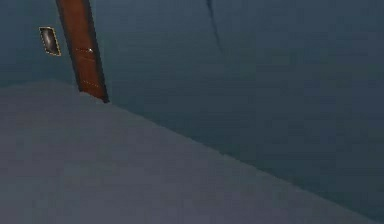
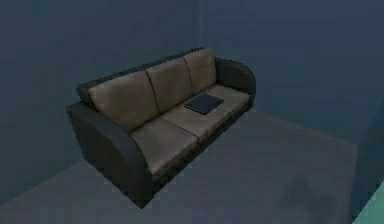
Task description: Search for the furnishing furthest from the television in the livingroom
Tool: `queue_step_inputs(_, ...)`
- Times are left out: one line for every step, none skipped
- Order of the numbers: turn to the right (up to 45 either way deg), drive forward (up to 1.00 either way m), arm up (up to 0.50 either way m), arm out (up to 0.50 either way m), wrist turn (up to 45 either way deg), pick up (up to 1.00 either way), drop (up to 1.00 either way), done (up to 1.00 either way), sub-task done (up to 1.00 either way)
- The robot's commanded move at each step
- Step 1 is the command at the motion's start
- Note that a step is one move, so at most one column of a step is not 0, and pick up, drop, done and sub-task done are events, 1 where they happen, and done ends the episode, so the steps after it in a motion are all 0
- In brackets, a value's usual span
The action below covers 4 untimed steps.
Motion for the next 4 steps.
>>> queue_step_inputs(0.0, 0.40, 0.00, 0.00, 0.0, 0.00, 0.00, 0.00, 0.00)
queue_step_inputs(-45.0, 0.00, 0.00, 0.00, 0.0, 0.00, 0.00, 0.00, 0.00)
queue_step_inputs(-6.0, 0.00, 0.00, 0.00, 0.0, 0.00, 0.00, 0.00, 0.00)
queue_step_inputs(0.0, 1.00, 0.00, 0.00, 0.0, 0.00, 0.00, 0.00, 0.00)
